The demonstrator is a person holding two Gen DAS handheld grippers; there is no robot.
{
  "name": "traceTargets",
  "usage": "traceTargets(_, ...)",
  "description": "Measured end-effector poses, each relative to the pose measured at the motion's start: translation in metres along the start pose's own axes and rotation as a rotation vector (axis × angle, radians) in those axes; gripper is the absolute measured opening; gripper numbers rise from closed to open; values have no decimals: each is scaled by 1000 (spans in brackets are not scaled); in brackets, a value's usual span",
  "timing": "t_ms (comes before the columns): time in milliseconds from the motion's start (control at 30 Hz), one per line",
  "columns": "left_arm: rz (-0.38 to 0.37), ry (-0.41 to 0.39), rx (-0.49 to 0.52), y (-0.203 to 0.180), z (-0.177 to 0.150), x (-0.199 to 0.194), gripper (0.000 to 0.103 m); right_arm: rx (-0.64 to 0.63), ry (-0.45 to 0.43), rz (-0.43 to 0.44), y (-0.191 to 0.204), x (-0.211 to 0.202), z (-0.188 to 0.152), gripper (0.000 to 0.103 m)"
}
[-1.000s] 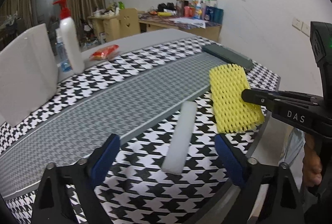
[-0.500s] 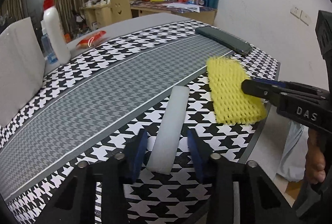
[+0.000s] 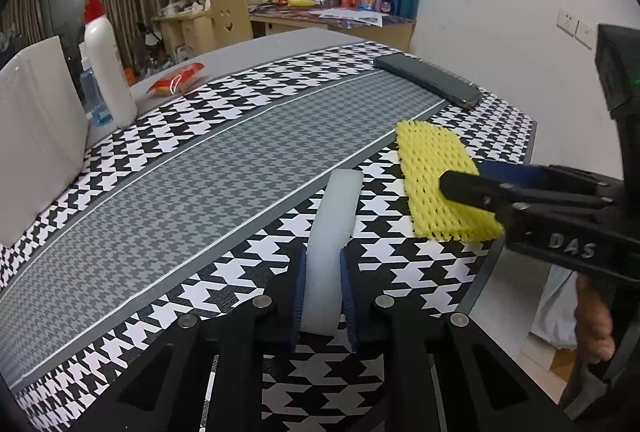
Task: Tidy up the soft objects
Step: 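Close the left tool on the white foam stick and lift it, then carry the white foam stick and yellow mesh net with both tools toward the foam box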
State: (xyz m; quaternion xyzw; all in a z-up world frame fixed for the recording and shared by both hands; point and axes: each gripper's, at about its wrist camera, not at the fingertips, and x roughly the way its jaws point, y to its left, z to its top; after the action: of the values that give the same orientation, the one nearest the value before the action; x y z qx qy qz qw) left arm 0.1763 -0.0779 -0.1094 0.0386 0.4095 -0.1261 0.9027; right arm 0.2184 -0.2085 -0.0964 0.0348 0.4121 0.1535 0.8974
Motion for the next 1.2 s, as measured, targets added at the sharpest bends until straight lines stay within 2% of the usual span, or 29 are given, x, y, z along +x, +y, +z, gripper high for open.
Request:
traceTargets(200, -11, -14, -9, 3, -3, -5, 18, -2, 27, -6, 3, 8, -2, 55)
traceTargets(233, -10, -21, -10, 4, -4, -8, 18, 1, 26, -12, 3, 8, -2, 47)
traceTargets(467, -3, -51, -30, 10, -4, -16, 18, -29, 13, -33, 11, 8, -2, 28)
traceTargets(533, 3, -57, -37, 13, -4, -18, 18, -35, 5, -17, 12, 5, -1, 12)
traceTargets(833, 30, -92, -75, 28, -6, -33, 18, -57, -19, 19, 25, -6, 4, 12)
traceTargets(1200, 97, -157, -115, 51, -9, -63, 18, -115, -70, 69, 53, -20, 15, 12)
